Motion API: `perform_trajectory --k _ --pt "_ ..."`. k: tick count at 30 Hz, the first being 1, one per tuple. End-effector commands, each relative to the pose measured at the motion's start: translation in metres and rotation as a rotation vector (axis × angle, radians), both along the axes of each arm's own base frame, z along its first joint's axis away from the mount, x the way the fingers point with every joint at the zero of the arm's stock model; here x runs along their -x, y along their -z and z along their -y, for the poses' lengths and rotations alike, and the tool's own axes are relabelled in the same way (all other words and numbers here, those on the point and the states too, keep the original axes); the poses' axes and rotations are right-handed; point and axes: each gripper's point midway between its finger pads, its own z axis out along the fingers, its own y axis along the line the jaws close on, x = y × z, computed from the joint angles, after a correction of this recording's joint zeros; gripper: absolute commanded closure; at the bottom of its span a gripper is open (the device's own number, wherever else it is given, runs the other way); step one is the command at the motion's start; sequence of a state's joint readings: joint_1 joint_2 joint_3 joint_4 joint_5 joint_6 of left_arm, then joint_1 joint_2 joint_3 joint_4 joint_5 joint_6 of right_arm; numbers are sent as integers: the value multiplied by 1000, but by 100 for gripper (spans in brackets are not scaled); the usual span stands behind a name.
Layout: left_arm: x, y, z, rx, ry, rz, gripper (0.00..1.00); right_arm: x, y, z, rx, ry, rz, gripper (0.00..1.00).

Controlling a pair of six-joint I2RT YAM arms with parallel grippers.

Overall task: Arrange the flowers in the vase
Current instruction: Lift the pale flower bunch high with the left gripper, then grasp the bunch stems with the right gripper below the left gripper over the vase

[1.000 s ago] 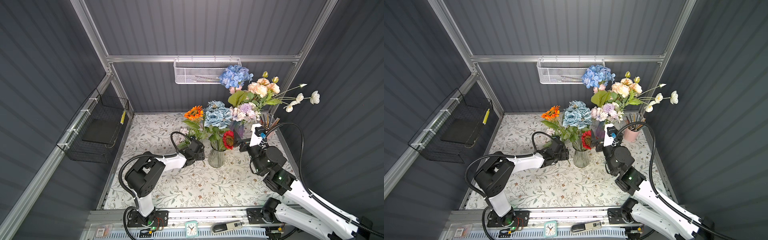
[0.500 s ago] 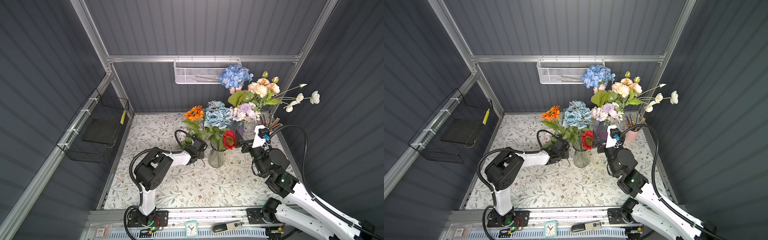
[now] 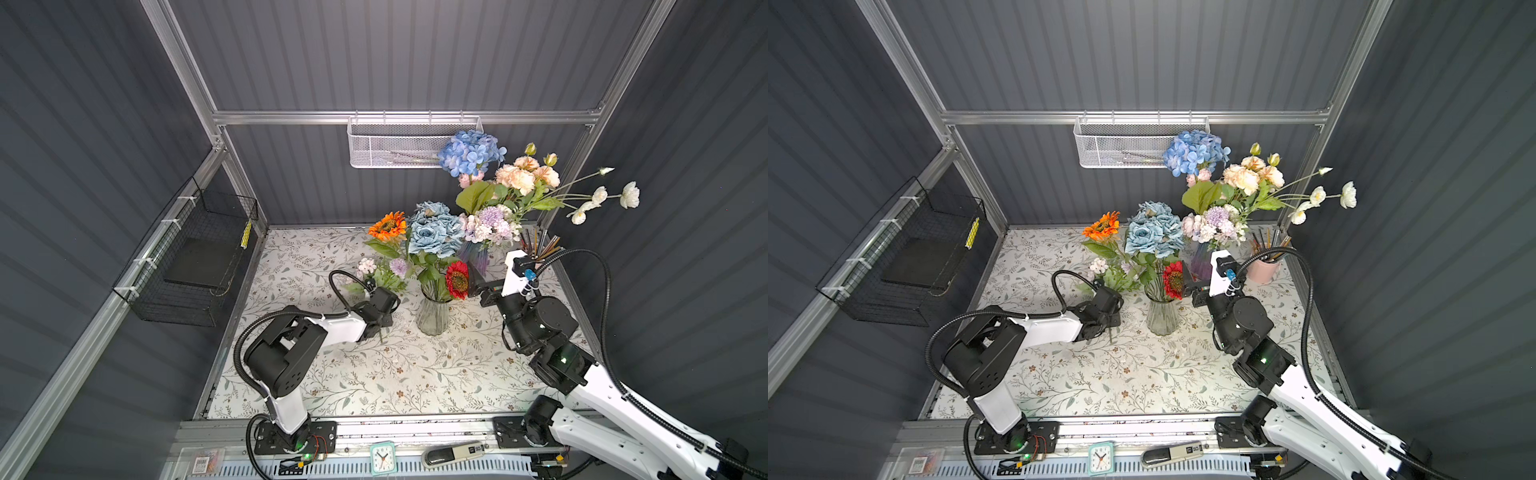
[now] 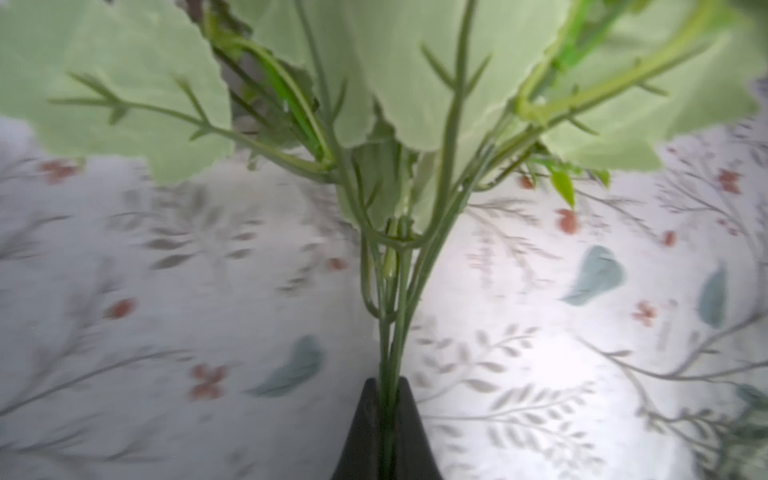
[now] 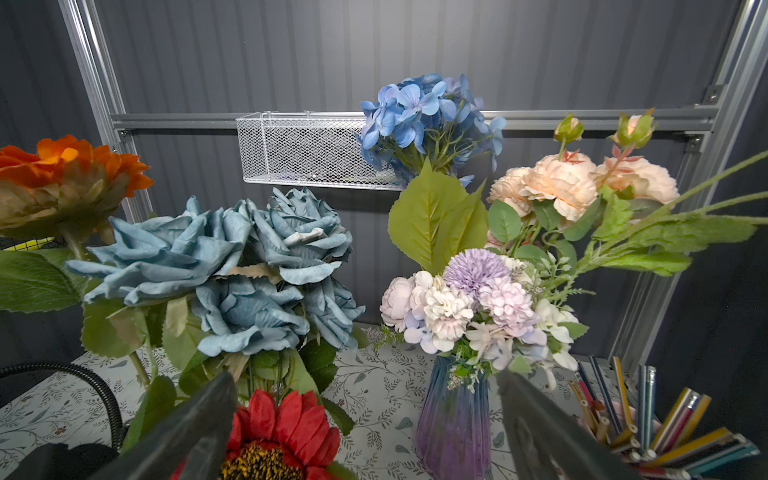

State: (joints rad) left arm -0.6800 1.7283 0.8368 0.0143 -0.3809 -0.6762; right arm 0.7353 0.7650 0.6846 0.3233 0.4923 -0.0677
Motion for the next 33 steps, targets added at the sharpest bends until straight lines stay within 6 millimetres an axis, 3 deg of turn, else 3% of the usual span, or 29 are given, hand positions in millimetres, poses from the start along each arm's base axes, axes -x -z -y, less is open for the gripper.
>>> perform_trajectory --k 1,7,14,18,24,29,33 --pt "-3 -18 -29 17 -82 26 100 6 -25 0 -38 -28 52 1" --pt "-17 -102 -48 60 -101 247 100 14 -37 -20 -10 -156 36 1" --pt "-9 -238 -50 190 -9 599 100 21 -53 -54 -1 -336 -6 7" --pt "11 -310 -48 271 83 786 100 26 -61 -76 22 -417 -9 13" --pt "54 -395 -40 388 269 1043 100 34 -66 -103 74 -488 9 16" --pt "96 -449 -23 501 473 1195 100 40 -68 -114 88 -536 21 17" --pt "123 -474 -2 574 673 1254 100 50 -77 -119 52 -602 39 17"
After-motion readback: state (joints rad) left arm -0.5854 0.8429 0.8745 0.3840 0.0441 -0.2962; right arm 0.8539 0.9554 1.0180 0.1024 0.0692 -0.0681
